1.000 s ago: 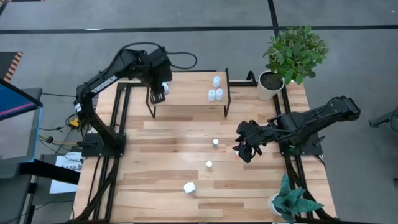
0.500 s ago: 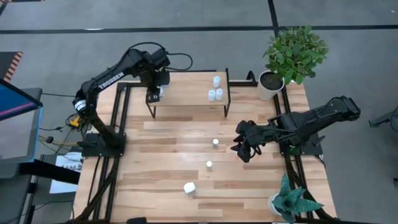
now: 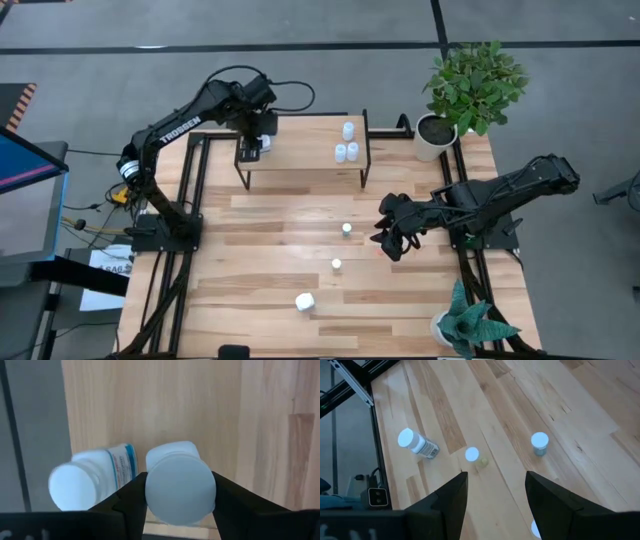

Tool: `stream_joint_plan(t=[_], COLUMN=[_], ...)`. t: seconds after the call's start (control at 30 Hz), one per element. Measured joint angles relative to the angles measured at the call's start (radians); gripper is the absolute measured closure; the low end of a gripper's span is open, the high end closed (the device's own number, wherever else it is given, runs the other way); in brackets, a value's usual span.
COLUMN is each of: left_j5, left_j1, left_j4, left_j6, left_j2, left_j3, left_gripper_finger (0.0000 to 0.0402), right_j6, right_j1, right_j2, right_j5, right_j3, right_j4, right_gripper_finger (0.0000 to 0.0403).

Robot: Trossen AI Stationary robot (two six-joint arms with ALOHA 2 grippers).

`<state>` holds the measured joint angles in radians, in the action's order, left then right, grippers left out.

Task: Pick and place medicine bottles onto shelf by color
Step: Put the left white medicine bottle on the shelf aligned with the other white medicine bottle, then put the white medicine bottle on the shelf aligned with the other white medicine bottles

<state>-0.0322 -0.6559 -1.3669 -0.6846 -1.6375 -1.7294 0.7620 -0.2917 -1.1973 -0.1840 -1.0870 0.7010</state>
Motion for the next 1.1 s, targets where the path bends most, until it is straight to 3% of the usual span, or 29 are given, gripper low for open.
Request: stream_joint_plan(t=[0.63,0.93,1.1], left_j5=[-0.010,-0.111,-0.114], left_j1=[0.000,0.001,0.006], left_j4=[0.019,0.032,0.022], left_j6=[-0.030,0.009,0.055], left_j2=[0.000,0.002,0.002], left_j3=[0.000,-0.003,-0.051], left_gripper_finger=[0.0172,0.0145,0.0145], right_j6=[0.050,0.052,0.052], right_j1=[0.000,0.000,0.000], right_j2=[0.000,0.000,0.000], right_j5=[0.000,0.000,0.000], right_j3=[0.000,0.000,0.000], right_j4=[0.001,0.001,0.001], right_gripper_finger=[0.0185,0.0185,0.0185])
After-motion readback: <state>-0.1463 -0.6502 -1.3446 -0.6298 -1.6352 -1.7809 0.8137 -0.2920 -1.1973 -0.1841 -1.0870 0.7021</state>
